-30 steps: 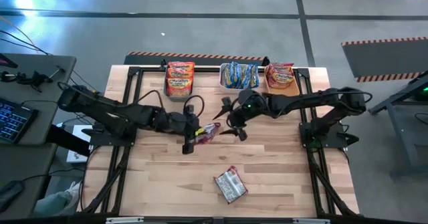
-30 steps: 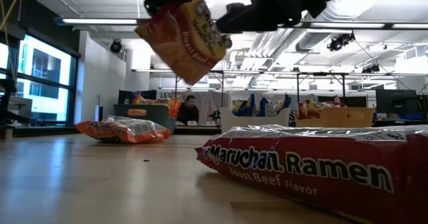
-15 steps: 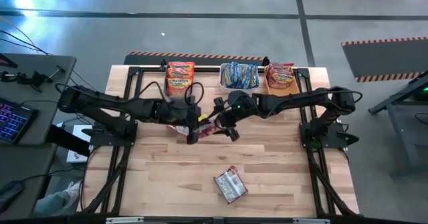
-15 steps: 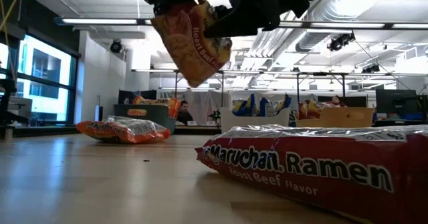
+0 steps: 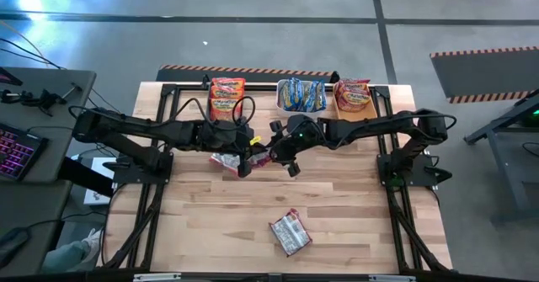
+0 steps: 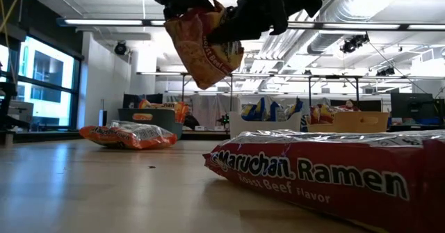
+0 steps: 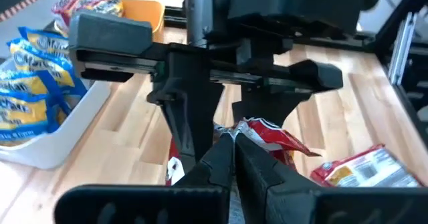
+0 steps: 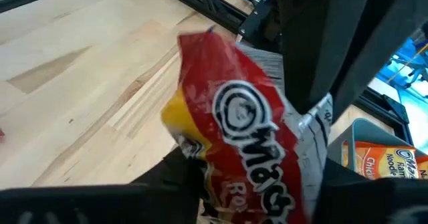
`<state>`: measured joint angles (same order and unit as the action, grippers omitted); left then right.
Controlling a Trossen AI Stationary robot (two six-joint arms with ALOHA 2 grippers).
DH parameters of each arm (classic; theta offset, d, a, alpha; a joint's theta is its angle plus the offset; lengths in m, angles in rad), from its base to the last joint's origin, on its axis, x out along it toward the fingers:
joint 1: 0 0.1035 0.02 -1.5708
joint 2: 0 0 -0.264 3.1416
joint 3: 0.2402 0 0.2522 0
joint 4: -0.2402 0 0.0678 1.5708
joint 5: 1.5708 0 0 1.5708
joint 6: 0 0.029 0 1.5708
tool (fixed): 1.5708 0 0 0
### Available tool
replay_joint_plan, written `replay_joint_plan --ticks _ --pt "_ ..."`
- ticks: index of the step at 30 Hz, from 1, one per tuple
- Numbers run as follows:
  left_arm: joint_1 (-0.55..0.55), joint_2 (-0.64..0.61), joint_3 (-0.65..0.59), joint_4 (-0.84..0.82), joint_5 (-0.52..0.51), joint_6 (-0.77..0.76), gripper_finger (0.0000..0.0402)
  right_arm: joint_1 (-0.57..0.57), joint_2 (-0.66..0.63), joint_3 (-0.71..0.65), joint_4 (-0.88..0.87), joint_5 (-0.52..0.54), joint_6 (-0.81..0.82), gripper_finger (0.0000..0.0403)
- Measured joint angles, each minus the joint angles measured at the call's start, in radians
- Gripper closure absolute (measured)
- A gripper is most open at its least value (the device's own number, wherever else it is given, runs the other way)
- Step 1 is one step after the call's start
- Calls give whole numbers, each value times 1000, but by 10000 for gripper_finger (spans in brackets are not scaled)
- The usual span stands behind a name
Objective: Sort Maruchan noodles
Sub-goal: Put the left red noodle pack into the yellow bin
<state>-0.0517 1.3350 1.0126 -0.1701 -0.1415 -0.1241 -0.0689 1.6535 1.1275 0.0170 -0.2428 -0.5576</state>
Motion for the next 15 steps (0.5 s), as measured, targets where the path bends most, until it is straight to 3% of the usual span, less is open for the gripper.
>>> replay_joint_plan --ticks 7,11,15 --pt "13 -41 2 -94 1 -64 337 -5 -14 0 -14 70 -2 283" --pt "15 -90 -1 -116 1 -19 289 -24 -39 0 -64 93 -8 284" --pt "27 -134 -98 -14 -5 40 254 -60 -79 28 -206 155 -5 284"
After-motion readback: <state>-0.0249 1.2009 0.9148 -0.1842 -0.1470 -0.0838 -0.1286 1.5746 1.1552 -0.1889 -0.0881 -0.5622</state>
